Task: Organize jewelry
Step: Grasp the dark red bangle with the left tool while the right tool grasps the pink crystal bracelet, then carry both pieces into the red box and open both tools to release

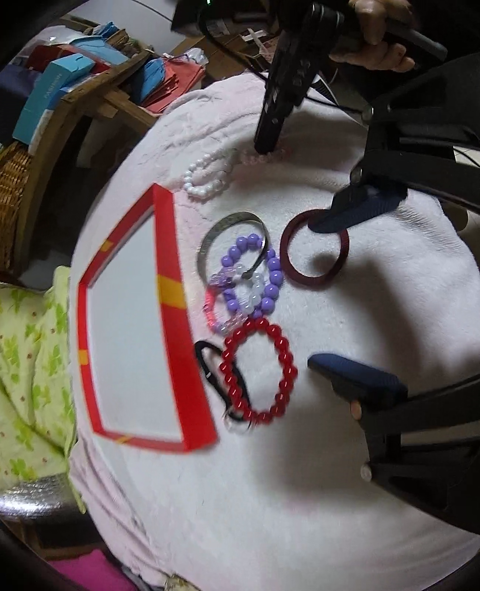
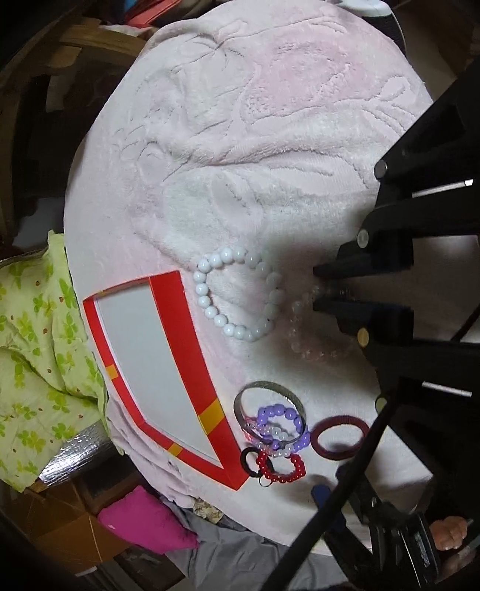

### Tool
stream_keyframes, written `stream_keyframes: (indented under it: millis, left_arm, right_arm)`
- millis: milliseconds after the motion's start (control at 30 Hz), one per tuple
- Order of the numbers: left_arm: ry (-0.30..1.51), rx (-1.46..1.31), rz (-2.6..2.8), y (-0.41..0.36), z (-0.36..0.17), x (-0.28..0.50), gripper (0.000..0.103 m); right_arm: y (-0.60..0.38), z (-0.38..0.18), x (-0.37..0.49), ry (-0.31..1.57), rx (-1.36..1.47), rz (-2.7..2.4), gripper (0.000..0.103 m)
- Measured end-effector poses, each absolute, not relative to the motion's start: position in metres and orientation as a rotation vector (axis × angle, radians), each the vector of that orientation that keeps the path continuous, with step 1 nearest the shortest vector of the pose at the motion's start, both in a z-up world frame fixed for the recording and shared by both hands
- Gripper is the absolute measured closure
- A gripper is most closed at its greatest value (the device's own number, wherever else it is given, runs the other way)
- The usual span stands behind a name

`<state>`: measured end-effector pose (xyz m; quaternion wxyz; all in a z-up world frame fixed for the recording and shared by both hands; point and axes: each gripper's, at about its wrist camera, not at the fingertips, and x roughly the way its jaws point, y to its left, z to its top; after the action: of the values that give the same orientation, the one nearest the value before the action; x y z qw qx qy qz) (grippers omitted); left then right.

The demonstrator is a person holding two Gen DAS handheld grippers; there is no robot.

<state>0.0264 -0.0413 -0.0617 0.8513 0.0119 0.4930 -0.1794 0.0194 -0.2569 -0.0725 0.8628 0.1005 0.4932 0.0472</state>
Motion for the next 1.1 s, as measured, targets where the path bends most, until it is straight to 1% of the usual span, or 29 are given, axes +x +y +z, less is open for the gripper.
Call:
stream_keyframes:
  millis: [33, 67, 100, 133, 200, 233, 333, 433, 567, 667, 800, 933, 1100]
  left_arm:
    - [1.048, 0.030, -0.380, -0.043, -0.065, 0.028, 0.059]
    - [1.037, 0.047, -0.375, -0.045, -0.066, 0.027, 0.060]
    - [1.017, 0.073, -0.380, -0.048, -0.065, 0.026, 0.065]
    - [1.002, 0.106, -0.397, -0.053, -0.064, 0.024, 0.077]
    - [0.993, 0.131, -0.421, -0.057, -0.064, 0.020, 0.090]
    - [0.987, 0.136, -0.429, -0.057, -0.064, 0.019, 0.094]
    - [0.984, 0.136, -0.445, -0.057, -0.062, 0.017, 0.096]
    - [0.970, 0.104, -0.456, -0.048, -0.055, 0.015, 0.097]
    - [0.930, 0.085, -0.449, -0.035, -0.034, 0.014, 0.097]
    - [0.894, 0.106, -0.423, -0.029, -0.016, 0.027, 0.097]
    - [0.831, 0.112, -0.340, -0.016, 0.009, 0.066, 0.097]
    - [0.831, 0.061, -0.284, -0.003, 0.006, 0.106, 0.097]
    - [0.900, 0.009, -0.241, 0.007, -0.018, 0.141, 0.097]
  right_arm:
    - [-0.258, -0.072, 0.019, 1.028, 0.219, 0.103, 0.094]
    - [-0.259, -0.072, 0.018, 1.023, 0.219, 0.107, 0.094]
    - [-0.261, -0.071, 0.017, 1.015, 0.219, 0.113, 0.094]
    - [-0.261, -0.070, 0.017, 1.008, 0.219, 0.115, 0.094]
    - [-0.266, -0.068, 0.014, 0.995, 0.228, 0.121, 0.094]
    - [-0.267, -0.067, 0.012, 0.989, 0.232, 0.121, 0.094]
    - [-0.272, -0.062, 0.008, 0.967, 0.271, 0.142, 0.094]
    - [-0.272, -0.055, 0.005, 0.950, 0.298, 0.165, 0.094]
    - [-0.270, -0.042, 0.006, 0.921, 0.328, 0.209, 0.094]
    - [-0.261, -0.027, 0.019, 0.902, 0.340, 0.244, 0.094]
    - [-0.247, -0.002, 0.057, 0.846, 0.347, 0.281, 0.094]
    - [-0.228, 0.005, 0.101, 0.827, 0.369, 0.310, 0.094]
    - [-0.207, -0.019, 0.149, 0.907, 0.438, 0.330, 0.094]
